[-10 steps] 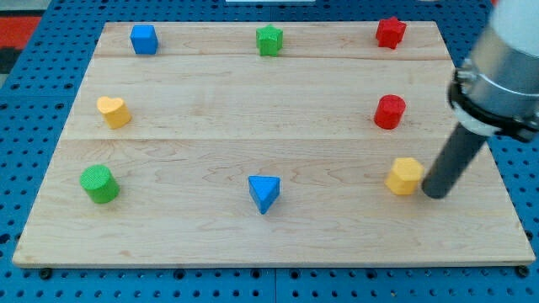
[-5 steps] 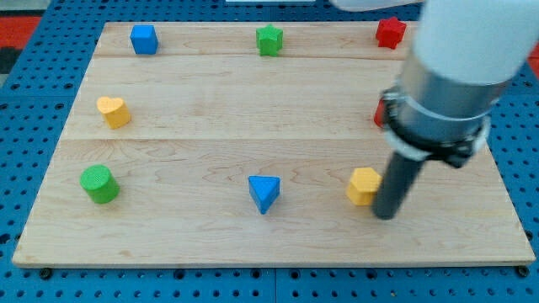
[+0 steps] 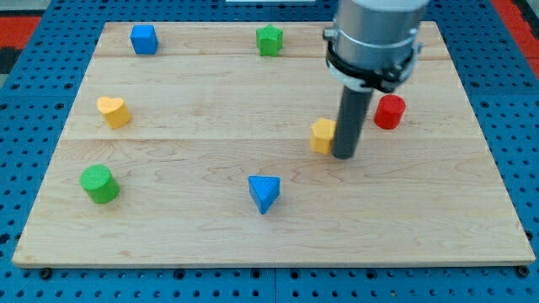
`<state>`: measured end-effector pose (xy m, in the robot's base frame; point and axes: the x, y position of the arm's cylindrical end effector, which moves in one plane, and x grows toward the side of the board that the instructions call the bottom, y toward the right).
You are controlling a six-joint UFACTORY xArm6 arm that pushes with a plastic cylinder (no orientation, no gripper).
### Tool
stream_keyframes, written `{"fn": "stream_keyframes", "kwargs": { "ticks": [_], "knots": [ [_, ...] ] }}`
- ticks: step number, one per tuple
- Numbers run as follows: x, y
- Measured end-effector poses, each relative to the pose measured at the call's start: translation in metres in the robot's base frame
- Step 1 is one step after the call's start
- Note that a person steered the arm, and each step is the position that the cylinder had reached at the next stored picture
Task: Place the yellow hexagon towards the center of the board
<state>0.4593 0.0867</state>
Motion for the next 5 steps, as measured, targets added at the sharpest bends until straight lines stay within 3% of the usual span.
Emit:
{"fn": "stream_keyframes", "kwargs": {
  "ticks": [1, 4, 5],
  "knots": [
    [-0.014, -0.040],
    [-0.090, -0.043],
    [-0.157, -0.050]
  ]
}}
